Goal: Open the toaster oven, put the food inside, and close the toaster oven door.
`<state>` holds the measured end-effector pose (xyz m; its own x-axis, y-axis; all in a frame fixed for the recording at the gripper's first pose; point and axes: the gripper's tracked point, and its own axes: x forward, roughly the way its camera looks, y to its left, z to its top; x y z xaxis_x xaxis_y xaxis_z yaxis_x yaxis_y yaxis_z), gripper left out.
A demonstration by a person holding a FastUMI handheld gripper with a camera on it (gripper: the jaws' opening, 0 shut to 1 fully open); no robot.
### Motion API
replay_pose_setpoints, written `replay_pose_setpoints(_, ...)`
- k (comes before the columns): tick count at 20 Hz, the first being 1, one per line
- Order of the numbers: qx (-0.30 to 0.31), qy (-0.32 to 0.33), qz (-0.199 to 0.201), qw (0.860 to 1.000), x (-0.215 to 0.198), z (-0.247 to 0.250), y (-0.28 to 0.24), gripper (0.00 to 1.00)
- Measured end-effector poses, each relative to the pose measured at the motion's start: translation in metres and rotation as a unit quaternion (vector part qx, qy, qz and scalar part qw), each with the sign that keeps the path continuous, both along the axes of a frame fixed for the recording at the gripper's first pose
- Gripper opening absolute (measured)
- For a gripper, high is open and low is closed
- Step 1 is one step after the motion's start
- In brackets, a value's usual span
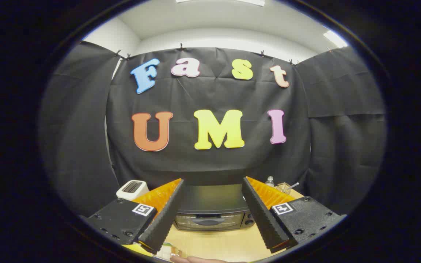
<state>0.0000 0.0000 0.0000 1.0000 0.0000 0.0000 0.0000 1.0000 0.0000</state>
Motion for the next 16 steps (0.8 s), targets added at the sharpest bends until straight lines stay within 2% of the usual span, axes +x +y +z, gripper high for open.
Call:
replay_pose_setpoints(5, -0.003, 0.007, -0.013, 1.0, 0.011, -0.001, -0.018, 1.0)
replay_pose_setpoints(16, -0.003, 0.022, -0.004, 1.0, 0.036, -0.029, -0.021, 1.0)
